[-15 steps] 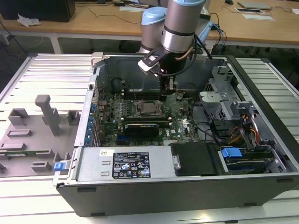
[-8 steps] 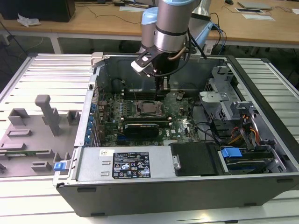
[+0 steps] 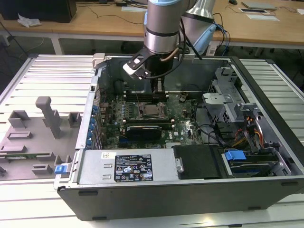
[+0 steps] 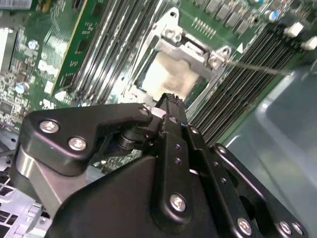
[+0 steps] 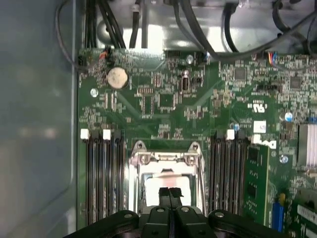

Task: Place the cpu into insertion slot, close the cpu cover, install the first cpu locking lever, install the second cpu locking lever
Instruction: 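Close the cpu cover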

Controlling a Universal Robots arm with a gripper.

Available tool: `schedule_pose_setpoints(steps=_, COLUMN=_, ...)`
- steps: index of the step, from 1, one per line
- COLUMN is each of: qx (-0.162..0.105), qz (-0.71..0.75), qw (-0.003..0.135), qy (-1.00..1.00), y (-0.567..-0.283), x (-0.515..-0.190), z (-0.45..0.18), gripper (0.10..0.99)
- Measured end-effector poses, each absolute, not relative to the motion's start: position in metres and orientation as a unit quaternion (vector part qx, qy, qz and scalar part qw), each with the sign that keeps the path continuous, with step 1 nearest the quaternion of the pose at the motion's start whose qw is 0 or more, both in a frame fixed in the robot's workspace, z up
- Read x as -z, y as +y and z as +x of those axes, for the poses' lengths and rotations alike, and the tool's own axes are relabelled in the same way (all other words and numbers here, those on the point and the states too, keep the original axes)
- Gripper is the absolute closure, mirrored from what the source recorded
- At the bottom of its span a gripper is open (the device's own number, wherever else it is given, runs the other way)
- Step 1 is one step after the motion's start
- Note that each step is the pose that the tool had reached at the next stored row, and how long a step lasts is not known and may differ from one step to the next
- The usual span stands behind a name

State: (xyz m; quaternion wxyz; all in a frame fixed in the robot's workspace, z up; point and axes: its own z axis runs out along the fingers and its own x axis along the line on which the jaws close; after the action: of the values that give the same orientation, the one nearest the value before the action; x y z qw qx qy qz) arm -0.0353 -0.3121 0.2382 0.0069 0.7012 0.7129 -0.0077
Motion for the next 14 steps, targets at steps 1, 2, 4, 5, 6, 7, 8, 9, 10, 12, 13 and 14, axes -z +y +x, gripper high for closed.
schedule_pose_setpoints(steps=1, qx=0.008, qz=0.701, qw=0.007, qy=0.713, y=-0.312, x=-0.2382, z=-0.0354, gripper=0.98)
schedule_pose_setpoints(steps=2, qx=0.008, qz=0.701, qw=0.007, qy=0.713, y=-0.312, x=-0.2382, z=-0.0354, gripper=0.98)
schedule_pose_setpoints(steps=4, qx=0.008, qz=0.701, qw=0.007, qy=0.714, y=-0.3121, x=-0.2382, z=-0.0354, gripper=0.98)
schedule_pose_setpoints(steps=5, qx=0.008, qz=0.694, qw=0.007, qy=0.72, y=-0.3121, x=-0.2382, z=-0.0354, gripper=0.98)
schedule_pose_setpoints(steps=6, qx=0.008, qz=0.685, qw=0.007, qy=0.729, y=-0.3121, x=-0.2382, z=-0.0354, gripper=0.98)
schedule_pose_setpoints(steps=7, qx=0.008, qz=0.679, qw=0.007, qy=0.734, y=-0.3121, x=-0.2382, z=-0.0354, gripper=0.98)
schedule_pose_setpoints(steps=8, qx=0.008, qz=0.665, qw=0.008, qy=0.747, y=-0.3121, x=-0.2381, z=-0.0354, gripper=0.98)
schedule_pose_setpoints(steps=9, qx=0.008, qz=0.657, qw=0.008, qy=0.754, y=-0.3121, x=-0.2381, z=-0.0354, gripper=0.98)
schedule_pose_setpoints(steps=10, qx=0.008, qz=0.648, qw=0.008, qy=0.762, y=-0.3121, x=-0.238, z=-0.0354, gripper=0.98)
schedule_pose_setpoints(steps=12, qx=0.008, qz=0.63, qw=0.009, qy=0.776, y=-0.3121, x=-0.238, z=-0.0354, gripper=0.98)
schedule_pose_setpoints(steps=13, qx=0.008, qz=0.619, qw=0.009, qy=0.785, y=-0.3121, x=-0.2379, z=-0.0354, gripper=0.98)
schedule_pose_setpoints(steps=14, qx=0.008, qz=0.605, qw=0.009, qy=0.796, y=-0.3121, x=-0.2378, z=-0.0354, gripper=0.98)
